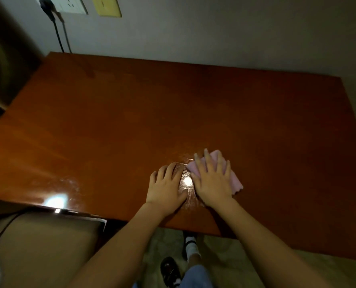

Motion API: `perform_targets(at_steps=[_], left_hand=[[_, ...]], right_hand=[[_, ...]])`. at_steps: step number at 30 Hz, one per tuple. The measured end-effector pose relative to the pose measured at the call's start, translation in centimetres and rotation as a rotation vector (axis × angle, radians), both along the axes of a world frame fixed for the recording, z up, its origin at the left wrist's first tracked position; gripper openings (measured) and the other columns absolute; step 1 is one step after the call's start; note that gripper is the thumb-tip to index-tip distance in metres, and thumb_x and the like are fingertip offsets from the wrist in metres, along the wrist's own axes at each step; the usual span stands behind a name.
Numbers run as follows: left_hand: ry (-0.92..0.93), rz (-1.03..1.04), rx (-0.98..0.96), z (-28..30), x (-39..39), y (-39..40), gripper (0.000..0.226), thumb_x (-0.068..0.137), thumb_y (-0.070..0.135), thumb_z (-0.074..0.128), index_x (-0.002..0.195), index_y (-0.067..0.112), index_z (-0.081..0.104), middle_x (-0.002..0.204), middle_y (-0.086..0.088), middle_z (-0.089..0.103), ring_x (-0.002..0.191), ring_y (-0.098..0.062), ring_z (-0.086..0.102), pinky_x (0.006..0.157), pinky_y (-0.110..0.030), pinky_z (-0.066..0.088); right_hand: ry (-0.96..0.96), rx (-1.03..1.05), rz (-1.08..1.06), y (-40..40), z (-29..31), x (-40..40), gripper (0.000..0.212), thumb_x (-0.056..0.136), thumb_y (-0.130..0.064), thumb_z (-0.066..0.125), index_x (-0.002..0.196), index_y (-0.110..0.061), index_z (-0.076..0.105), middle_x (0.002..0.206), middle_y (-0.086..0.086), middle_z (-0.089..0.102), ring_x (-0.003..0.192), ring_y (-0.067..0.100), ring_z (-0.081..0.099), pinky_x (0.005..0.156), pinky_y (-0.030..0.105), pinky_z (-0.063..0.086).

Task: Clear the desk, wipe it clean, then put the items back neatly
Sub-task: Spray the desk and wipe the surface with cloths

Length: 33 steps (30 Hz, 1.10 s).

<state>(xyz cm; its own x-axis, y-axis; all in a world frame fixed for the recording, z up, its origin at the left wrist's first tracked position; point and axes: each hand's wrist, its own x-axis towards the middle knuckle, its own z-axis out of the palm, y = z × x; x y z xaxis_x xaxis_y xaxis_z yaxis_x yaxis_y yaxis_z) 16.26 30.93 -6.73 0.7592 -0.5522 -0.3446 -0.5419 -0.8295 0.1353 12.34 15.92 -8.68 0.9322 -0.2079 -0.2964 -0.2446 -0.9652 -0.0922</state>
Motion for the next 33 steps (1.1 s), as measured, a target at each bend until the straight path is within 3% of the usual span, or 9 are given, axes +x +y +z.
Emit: perform_targets(at_steps=[4, 8, 10, 14, 17, 21, 26, 30, 33], left_hand=[[-0.001, 0.002, -0.004, 0.0, -1.0, 0.8, 0.066, 0.095, 0.053, 0.03, 0.151, 0.026, 0.009, 0.158, 0.0, 0.007, 0.144, -0.022, 0.008, 0.117, -0.042, 0.012], [0.001, -0.01, 0.027, 0.3, -1.5, 1.3, 0.069, 0.094, 0.054, 0.032, 0.151, 0.026, 0.006, 0.158, 0.001, 0.005, 0.143, -0.022, 0.008, 0.115, -0.042, 0.013], [0.023, -0.011, 0.031, 0.5, -1.8, 1.4, 0.07, 0.094, 0.053, 0.034, 0.151, 0.026, 0.004, 0.158, 0.0, 0.004, 0.144, -0.022, 0.007, 0.115, -0.043, 0.012], [0.014, -0.008, 0.037, 0.7, -2.7, 1.8, 0.068, 0.095, 0.051, 0.033, 0.151, 0.025, 0.004, 0.158, 0.0, 0.006, 0.143, -0.023, 0.007, 0.115, -0.042, 0.014], [0.009, 0.013, 0.031, 0.5, -3.2, 1.9, 0.069, 0.095, 0.051, 0.035, 0.151, 0.024, 0.006, 0.157, -0.001, 0.007, 0.143, -0.023, 0.008, 0.114, -0.042, 0.015], [0.022, 0.024, 0.056, 0.8, -3.4, 1.3, 0.069, 0.095, 0.052, 0.035, 0.151, 0.024, 0.007, 0.157, -0.002, 0.008, 0.142, -0.024, 0.01, 0.113, -0.042, 0.017], [0.014, 0.038, 0.03, 1.2, -2.9, -1.5, 0.067, 0.094, 0.05, 0.037, 0.15, 0.022, 0.012, 0.155, -0.003, 0.013, 0.141, -0.025, 0.015, 0.111, -0.041, 0.021], [0.025, 0.003, -0.023, 1.2, -3.3, -4.8, 0.067, 0.094, 0.049, 0.039, 0.15, 0.022, 0.013, 0.153, -0.003, 0.016, 0.14, -0.023, 0.017, 0.111, -0.041, 0.022], [0.023, 0.006, -0.014, 0.8, -3.4, -6.3, 0.067, 0.094, 0.05, 0.037, 0.15, 0.024, 0.01, 0.155, -0.002, 0.011, 0.141, -0.023, 0.012, 0.113, -0.044, 0.018]], right_hand=[[0.029, 0.01, 0.089, 2.0, -0.6, -4.3, 0.057, 0.095, -0.05, 0.023, 0.144, -0.024, 0.034, 0.15, 0.009, 0.037, 0.136, 0.04, 0.034, 0.103, 0.06, 0.03], [0.078, -0.005, 0.017, -0.8, -0.6, -8.3, 0.057, 0.099, -0.05, 0.01, 0.14, -0.026, 0.04, 0.145, 0.006, 0.044, 0.132, 0.035, 0.039, 0.1, 0.058, 0.03], [0.077, -0.048, -0.032, -2.3, -0.1, -9.0, 0.062, 0.097, -0.052, 0.004, 0.144, -0.025, 0.036, 0.15, 0.007, 0.035, 0.137, 0.034, 0.029, 0.103, 0.059, 0.025], [0.039, -0.011, -0.219, -2.9, 0.1, -7.1, 0.064, 0.093, -0.054, -0.006, 0.151, -0.029, -0.005, 0.159, 0.004, -0.013, 0.144, 0.034, -0.014, 0.112, 0.055, -0.009], [-0.013, 0.012, -0.312, -1.0, -0.1, -4.4, 0.06, 0.099, -0.049, 0.009, 0.151, -0.026, -0.008, 0.159, 0.006, -0.014, 0.143, 0.038, -0.016, 0.113, 0.058, -0.006], [-0.026, 0.033, -0.092, 1.3, -0.7, -4.4, 0.058, 0.1, -0.047, 0.011, 0.15, -0.027, -0.009, 0.157, 0.005, -0.013, 0.142, 0.037, -0.017, 0.109, 0.055, -0.011], [0.062, 0.028, 0.043, -0.9, -0.9, -9.9, 0.054, 0.097, -0.048, 0.021, 0.144, -0.024, 0.033, 0.149, 0.004, 0.039, 0.138, 0.036, 0.029, 0.107, 0.061, 0.021], [0.072, -0.021, -0.07, -5.5, -0.7, -12.6, 0.057, 0.099, -0.05, 0.009, 0.144, -0.026, 0.033, 0.151, 0.001, 0.034, 0.14, 0.032, 0.028, 0.111, 0.055, 0.014], [0.058, -0.023, -0.208, -9.0, -0.1, -10.6, 0.069, 0.09, -0.055, -0.009, 0.152, -0.029, 0.008, 0.158, -0.001, -0.001, 0.145, 0.029, -0.003, 0.113, 0.054, -0.005]])
